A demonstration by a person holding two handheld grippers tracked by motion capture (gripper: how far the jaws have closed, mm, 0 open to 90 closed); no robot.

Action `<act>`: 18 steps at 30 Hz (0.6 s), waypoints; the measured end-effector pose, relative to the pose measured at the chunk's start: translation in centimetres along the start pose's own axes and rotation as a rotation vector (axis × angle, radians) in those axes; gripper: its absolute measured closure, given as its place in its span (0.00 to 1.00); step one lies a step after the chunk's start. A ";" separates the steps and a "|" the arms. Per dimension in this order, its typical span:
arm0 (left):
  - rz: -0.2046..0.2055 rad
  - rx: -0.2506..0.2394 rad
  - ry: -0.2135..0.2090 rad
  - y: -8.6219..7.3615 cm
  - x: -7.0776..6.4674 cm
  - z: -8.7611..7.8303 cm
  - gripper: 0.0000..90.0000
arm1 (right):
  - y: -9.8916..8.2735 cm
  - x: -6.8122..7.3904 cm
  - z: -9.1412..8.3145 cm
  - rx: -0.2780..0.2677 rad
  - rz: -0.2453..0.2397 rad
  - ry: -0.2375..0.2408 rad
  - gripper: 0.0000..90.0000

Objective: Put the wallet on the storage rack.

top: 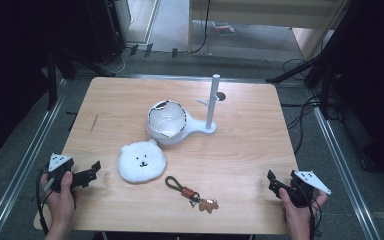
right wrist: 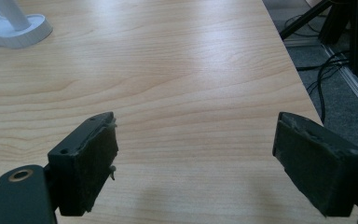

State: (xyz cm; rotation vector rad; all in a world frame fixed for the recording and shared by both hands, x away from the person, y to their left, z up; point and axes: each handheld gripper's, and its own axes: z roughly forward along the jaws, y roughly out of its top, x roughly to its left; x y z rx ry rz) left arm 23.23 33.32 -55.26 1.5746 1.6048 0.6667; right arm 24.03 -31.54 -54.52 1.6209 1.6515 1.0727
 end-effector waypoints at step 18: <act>0.005 -0.001 -0.001 0.0 -0.1 0.0 0.00 | 3.7 8.4 -1.4 0.009 -0.122 0.183 0.15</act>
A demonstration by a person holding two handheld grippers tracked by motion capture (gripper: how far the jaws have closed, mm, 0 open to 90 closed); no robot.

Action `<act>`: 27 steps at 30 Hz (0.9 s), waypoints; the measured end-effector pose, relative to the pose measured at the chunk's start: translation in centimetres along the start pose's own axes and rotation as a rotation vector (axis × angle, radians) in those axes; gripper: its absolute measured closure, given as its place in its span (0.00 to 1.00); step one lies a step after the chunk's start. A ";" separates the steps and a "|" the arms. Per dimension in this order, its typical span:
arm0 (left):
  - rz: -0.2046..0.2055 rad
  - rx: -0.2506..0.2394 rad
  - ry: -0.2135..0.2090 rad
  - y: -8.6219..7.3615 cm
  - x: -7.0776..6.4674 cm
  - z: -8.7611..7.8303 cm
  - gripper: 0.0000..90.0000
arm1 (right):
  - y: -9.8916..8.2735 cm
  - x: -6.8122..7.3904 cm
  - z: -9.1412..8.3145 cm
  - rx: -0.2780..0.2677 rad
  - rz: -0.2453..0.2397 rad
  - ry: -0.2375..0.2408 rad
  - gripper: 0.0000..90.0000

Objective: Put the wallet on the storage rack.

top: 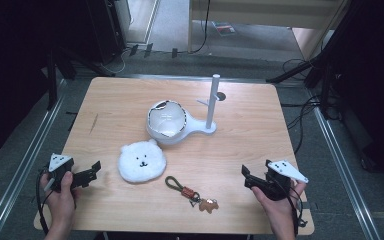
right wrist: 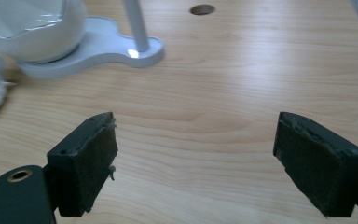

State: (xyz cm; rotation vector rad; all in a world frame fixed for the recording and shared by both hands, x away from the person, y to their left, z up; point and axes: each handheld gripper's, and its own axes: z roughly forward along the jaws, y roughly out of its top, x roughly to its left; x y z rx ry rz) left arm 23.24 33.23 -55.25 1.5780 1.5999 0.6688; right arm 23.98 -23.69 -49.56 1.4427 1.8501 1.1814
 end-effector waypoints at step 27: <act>-0.010 -0.006 -0.003 0.0 0.1 0.0 0.00 | 2.2 12.6 6.7 0.161 -0.090 0.273 0.16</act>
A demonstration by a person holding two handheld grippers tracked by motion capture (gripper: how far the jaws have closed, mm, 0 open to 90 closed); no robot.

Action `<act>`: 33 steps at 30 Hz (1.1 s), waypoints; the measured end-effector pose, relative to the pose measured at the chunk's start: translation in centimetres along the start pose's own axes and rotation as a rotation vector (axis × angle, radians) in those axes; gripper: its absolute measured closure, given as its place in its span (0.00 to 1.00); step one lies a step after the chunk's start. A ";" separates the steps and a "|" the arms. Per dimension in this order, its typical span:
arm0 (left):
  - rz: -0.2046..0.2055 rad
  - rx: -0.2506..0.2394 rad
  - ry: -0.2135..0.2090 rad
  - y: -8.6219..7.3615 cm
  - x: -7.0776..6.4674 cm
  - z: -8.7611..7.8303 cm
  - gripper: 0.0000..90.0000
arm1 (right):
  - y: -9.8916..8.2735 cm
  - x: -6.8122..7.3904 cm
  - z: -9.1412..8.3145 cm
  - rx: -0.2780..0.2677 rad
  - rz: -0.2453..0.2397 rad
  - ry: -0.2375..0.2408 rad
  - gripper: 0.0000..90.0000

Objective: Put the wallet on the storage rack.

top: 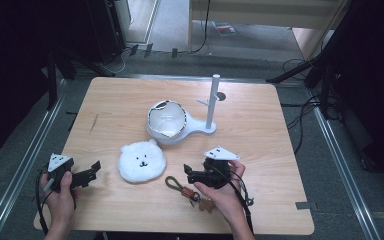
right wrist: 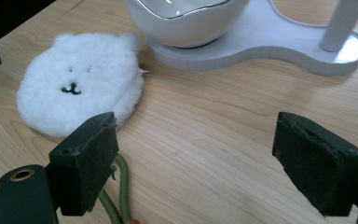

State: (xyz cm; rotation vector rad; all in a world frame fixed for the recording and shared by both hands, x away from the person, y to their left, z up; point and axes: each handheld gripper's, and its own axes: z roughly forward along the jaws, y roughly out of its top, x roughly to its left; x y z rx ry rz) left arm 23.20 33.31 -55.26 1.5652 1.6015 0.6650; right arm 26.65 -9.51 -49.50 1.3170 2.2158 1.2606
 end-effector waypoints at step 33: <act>-0.005 -0.001 -0.007 0.0 0.1 0.0 0.00 | 2.8 5.1 9.2 0.173 -0.064 0.119 0.30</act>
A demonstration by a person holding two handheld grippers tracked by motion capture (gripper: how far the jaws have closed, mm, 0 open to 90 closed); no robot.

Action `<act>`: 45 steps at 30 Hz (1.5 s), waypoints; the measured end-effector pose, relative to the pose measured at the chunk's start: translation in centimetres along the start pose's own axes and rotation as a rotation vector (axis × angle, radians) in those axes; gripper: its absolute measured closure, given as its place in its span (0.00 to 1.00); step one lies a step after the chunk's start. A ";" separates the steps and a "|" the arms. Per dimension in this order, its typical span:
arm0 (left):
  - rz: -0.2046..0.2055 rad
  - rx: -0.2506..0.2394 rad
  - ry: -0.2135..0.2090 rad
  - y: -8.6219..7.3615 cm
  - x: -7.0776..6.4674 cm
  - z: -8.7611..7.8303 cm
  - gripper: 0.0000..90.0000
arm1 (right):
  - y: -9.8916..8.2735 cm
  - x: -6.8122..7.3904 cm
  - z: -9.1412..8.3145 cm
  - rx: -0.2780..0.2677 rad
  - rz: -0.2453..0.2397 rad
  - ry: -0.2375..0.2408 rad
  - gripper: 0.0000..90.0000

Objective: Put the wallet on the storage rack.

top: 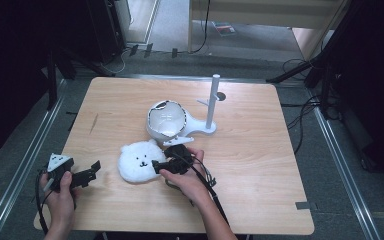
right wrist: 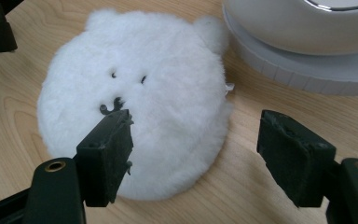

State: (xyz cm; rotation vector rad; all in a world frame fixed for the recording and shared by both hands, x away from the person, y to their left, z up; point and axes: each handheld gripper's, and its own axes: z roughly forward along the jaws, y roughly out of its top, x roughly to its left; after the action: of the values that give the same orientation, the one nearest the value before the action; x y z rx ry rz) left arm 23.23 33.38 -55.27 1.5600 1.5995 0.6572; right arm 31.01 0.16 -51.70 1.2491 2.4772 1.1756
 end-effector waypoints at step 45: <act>-0.002 0.001 0.001 0.0 0.0 0.0 0.00 | -0.1 2.0 2.9 0.034 -0.099 -0.027 0.89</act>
State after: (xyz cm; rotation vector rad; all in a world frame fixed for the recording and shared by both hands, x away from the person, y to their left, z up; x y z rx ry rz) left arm 23.26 33.39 -55.27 1.5587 1.6020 0.6571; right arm 30.87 3.27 -53.31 1.1287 2.5177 1.0900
